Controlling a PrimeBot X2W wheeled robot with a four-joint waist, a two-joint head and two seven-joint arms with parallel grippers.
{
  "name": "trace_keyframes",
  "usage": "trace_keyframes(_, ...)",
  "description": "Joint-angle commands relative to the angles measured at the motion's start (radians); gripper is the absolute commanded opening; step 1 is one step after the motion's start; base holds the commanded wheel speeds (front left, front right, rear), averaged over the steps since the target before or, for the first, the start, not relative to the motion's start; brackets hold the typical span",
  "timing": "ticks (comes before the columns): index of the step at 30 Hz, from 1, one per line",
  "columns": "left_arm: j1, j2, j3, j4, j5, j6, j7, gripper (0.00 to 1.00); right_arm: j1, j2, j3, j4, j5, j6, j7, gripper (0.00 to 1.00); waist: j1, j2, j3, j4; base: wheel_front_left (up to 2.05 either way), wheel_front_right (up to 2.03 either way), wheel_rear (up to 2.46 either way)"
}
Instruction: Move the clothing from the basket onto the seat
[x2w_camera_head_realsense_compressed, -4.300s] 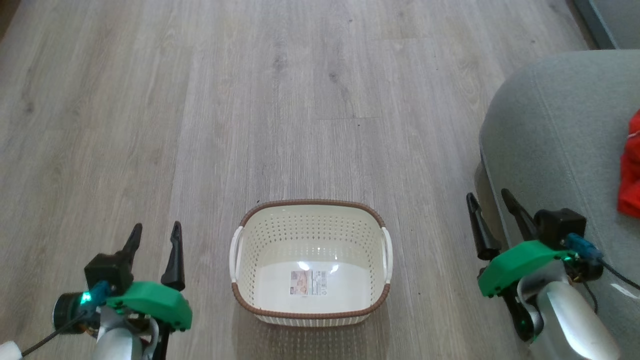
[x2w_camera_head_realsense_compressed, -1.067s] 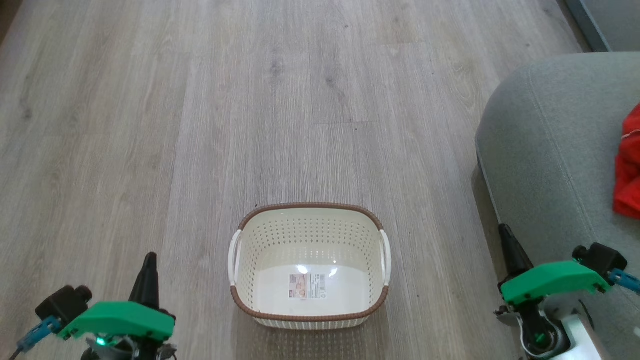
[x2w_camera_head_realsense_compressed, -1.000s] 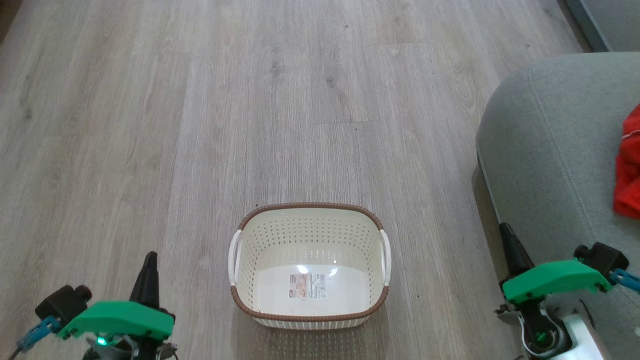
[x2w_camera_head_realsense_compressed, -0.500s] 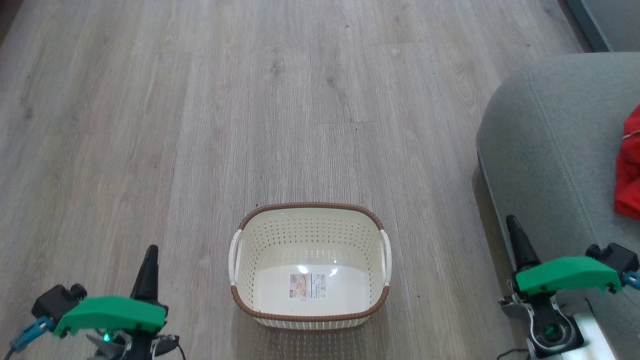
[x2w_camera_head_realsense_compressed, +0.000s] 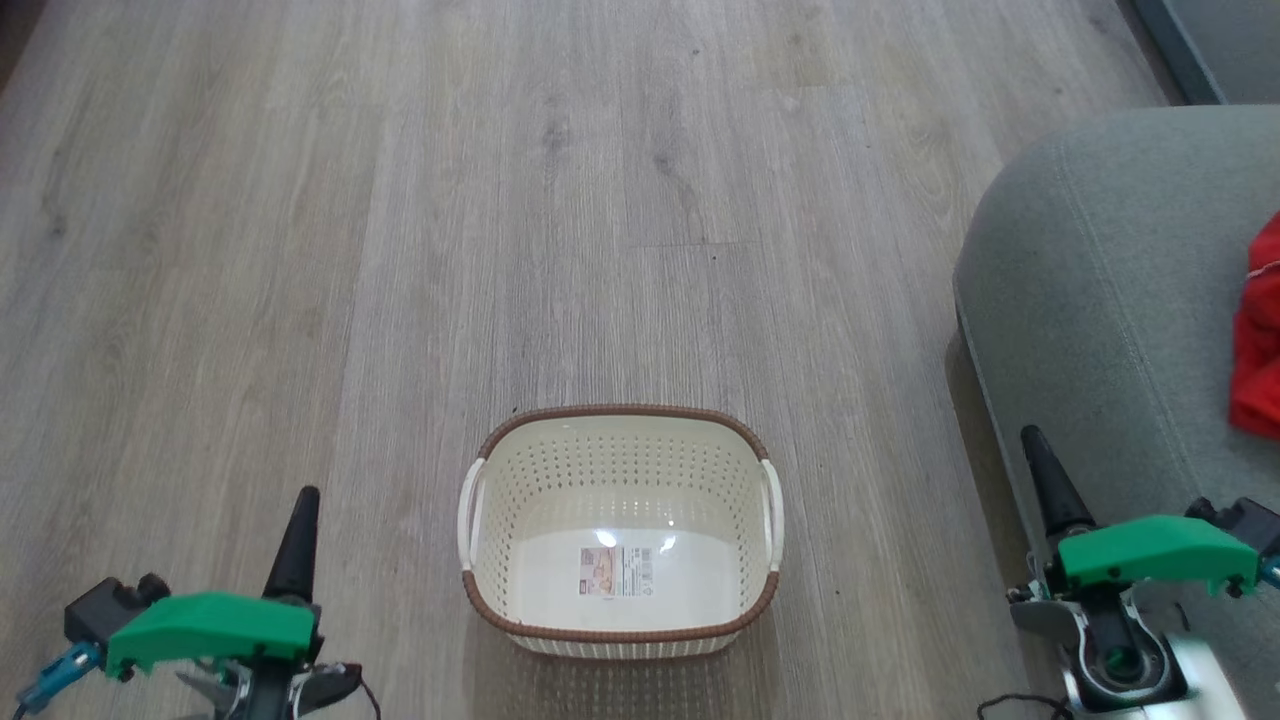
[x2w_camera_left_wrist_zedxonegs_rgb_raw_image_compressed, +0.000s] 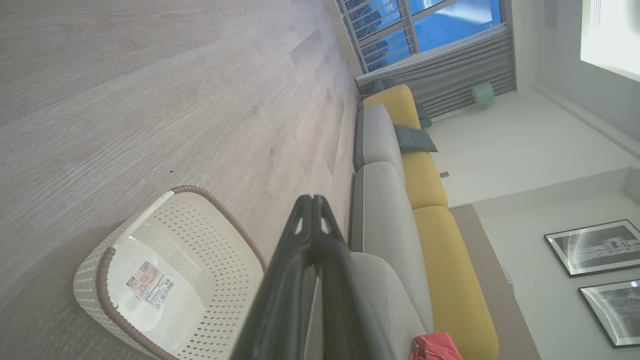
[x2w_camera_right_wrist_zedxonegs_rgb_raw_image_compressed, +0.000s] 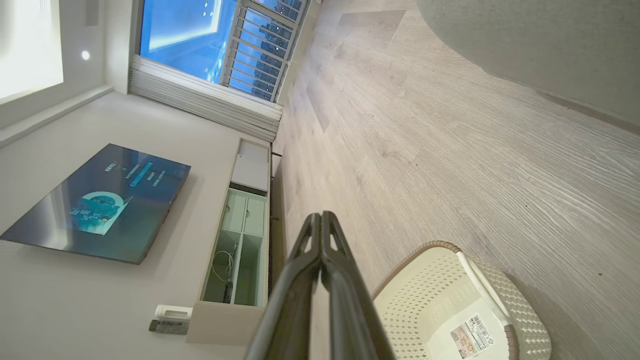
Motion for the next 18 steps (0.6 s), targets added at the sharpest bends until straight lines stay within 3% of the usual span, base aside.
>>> trace_keyframes(1, -0.055, 0.011, 0.03, -0.04, -0.033, -0.01, 0.007, 0.0, -0.016, 0.0, 0.008, -0.047, 0.029, 0.0, 0.008, 0.0, 0.0, 0.0, 0.0, 0.0, 0.0, 0.0, 0.0)
trace_keyframes(18, -0.063, 0.012, 0.036, -0.051, -0.247, -0.019, 0.06, 0.0, 0.003, 0.011, -0.029, -0.108, 0.216, 0.0, 0.06, 0.0, 0.0, 0.0, 0.001, 0.002, 0.0, 0.0, 0.0)
